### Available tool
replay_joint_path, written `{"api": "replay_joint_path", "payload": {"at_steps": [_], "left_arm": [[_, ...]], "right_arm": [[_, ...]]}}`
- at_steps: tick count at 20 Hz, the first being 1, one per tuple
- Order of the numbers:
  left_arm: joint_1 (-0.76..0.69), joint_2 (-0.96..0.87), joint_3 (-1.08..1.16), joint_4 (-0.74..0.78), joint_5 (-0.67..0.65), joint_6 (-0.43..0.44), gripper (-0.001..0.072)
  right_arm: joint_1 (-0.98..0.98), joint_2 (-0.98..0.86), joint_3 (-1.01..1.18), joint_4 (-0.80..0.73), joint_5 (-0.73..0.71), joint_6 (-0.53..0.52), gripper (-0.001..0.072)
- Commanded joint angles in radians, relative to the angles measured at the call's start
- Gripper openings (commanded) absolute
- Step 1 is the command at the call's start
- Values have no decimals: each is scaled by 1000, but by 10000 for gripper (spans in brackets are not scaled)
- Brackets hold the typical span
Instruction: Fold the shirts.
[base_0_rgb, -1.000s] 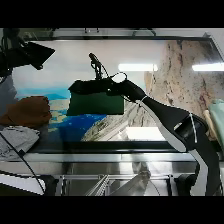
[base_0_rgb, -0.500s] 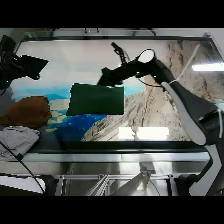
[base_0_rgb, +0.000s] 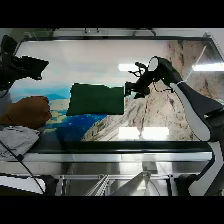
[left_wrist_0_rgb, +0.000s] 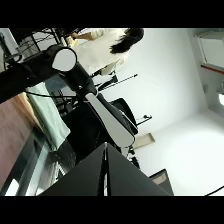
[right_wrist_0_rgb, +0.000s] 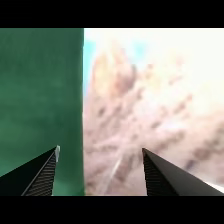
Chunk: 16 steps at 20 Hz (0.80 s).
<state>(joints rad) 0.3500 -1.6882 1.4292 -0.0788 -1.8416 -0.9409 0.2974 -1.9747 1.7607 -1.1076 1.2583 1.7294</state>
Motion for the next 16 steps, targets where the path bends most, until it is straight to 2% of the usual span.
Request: {"api": "replay_joint_path", "payload": {"at_steps": [1,3,6,9,10,12,13,16], "left_arm": [[-30,0,0,7,-16,16,6],[-31,0,0,8,-15,17,7],[-30,0,0,8,-15,18,7],[-31,0,0,8,-15,18,7],[-31,0,0,8,-15,18,7],[-31,0,0,8,-15,18,7],[-31,0,0,8,-15,18,7],[-31,0,0,8,-15,17,7]], "right_arm": [[-3,-72,-10,208,-66,-71,589],[-3,-102,-10,295,-76,-120,588],[-3,-139,-10,338,-77,-132,588],[-3,-167,-10,484,-82,-218,585],[-3,-171,-10,524,-82,-245,483],[-3,-172,-10,590,-75,-318,68],[-3,-171,-10,632,-72,-345,26],[-10,-147,-9,787,-67,-430,24]]}}
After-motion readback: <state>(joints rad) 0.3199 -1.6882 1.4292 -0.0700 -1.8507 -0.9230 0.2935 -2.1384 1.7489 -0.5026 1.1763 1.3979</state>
